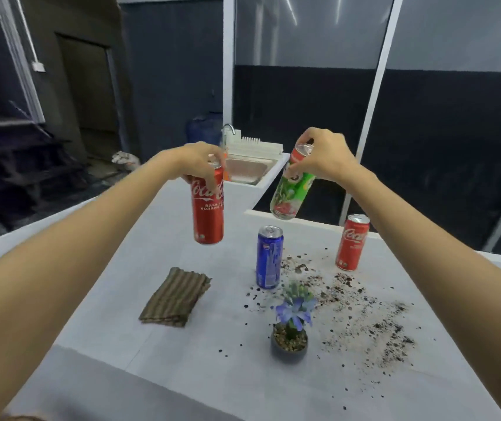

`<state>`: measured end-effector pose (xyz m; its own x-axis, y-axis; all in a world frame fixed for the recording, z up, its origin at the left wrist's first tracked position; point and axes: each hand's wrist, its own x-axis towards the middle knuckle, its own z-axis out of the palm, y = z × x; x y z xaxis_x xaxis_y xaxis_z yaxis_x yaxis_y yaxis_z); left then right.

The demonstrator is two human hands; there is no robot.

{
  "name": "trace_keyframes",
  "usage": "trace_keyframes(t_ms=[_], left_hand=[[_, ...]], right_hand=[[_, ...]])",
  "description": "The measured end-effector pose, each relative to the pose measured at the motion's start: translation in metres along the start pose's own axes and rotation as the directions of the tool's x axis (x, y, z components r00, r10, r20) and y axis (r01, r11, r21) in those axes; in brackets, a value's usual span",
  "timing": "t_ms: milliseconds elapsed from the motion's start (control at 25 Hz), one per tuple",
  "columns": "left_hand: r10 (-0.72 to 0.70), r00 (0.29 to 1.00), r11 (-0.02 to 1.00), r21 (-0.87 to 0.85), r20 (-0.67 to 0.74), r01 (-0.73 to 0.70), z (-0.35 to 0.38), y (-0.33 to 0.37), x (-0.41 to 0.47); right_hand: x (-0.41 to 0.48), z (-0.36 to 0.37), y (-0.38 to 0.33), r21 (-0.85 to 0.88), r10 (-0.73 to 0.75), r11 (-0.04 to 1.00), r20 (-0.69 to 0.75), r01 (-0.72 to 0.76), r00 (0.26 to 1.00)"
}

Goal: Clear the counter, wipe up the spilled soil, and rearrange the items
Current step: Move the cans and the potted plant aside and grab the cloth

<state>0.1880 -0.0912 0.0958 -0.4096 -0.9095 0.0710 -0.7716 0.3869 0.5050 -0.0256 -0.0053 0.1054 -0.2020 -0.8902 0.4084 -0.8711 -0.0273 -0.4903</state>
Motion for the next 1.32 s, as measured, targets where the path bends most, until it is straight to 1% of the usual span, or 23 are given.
trace_keyframes(t_ms=[120, 240, 440, 520, 640, 800, 880, 960, 1040, 1080, 1120, 1160, 1200, 1240, 1320], left_hand=[[-0.096, 0.993, 0.995, 0.007, 0.073, 0.096, -0.025, -0.048, 0.010], [-0.129, 0.988, 0.992, 0.018, 0.082, 0.128, -0.028, -0.092, 0.026], [-0.108, 0.994, 0.994, -0.021, 0.017, 0.109, -0.007, -0.146, 0.061], [-0.091, 0.996, 0.996, 0.012, -0.006, 0.091, 0.006, -0.164, 0.079], [-0.080, 0.997, 0.994, 0.073, -0.013, 0.081, 0.024, -0.185, 0.102], [-0.097, 0.994, 0.993, 0.065, -0.054, 0.100, 0.042, -0.208, 0.122], [-0.117, 0.991, 0.991, 0.065, -0.058, 0.121, 0.047, -0.219, 0.128], [-0.151, 0.988, 0.985, 0.075, -0.025, 0.153, 0.049, -0.225, 0.133], [-0.177, 0.984, 0.968, 0.179, -0.006, 0.176, 0.050, -0.222, 0.135], [-0.158, 0.987, 0.959, 0.234, -0.029, 0.161, 0.051, -0.216, 0.135], [-0.110, 0.992, 0.959, 0.254, -0.063, 0.123, 0.051, -0.207, 0.135], [-0.051, 0.994, 0.970, 0.232, -0.092, 0.071, 0.052, -0.194, 0.133], [0.007, 0.994, 0.984, 0.177, -0.107, 0.012, 0.054, -0.179, 0.131], [0.055, 0.993, 0.994, 0.101, -0.107, -0.044, 0.058, -0.161, 0.128], [0.121, 0.990, 0.991, -0.039, -0.073, -0.124, 0.066, -0.126, 0.120]], right_hand=[[0.031, 0.031, -0.037, 0.057, -0.036, 0.998, 0.062, 0.032, 0.997], [0.058, 0.077, -0.062, 0.041, -0.034, 0.999, 0.160, 0.028, 0.987], [0.092, 0.165, -0.067, -0.026, 0.062, 0.998, 0.330, -0.057, 0.942], [0.104, 0.199, -0.063, -0.065, 0.100, 0.995, 0.371, -0.082, 0.923], [0.118, 0.241, -0.056, -0.086, 0.147, 0.989, 0.397, -0.122, 0.906], [0.133, 0.289, -0.046, -0.115, 0.180, 0.982, 0.378, -0.147, 0.908], [0.135, 0.305, -0.040, -0.130, 0.170, 0.983, 0.366, -0.131, 0.915], [0.137, 0.315, -0.037, -0.144, 0.150, 0.984, 0.371, -0.103, 0.916], [0.140, 0.316, -0.036, -0.194, 0.160, 0.978, 0.433, -0.082, 0.887], [0.142, 0.311, -0.035, -0.214, 0.179, 0.973, 0.478, -0.084, 0.860], [0.144, 0.302, -0.035, -0.226, 0.199, 0.970, 0.510, -0.093, 0.837], [0.146, 0.288, -0.034, -0.237, 0.207, 0.967, 0.520, -0.093, 0.829], [0.148, 0.270, -0.032, -0.262, 0.214, 0.961, 0.515, -0.086, 0.830], [0.148, 0.248, -0.027, -0.297, 0.222, 0.952, 0.506, -0.073, 0.833], [0.146, 0.206, -0.012, -0.369, 0.258, 0.927, 0.516, -0.060, 0.817]])
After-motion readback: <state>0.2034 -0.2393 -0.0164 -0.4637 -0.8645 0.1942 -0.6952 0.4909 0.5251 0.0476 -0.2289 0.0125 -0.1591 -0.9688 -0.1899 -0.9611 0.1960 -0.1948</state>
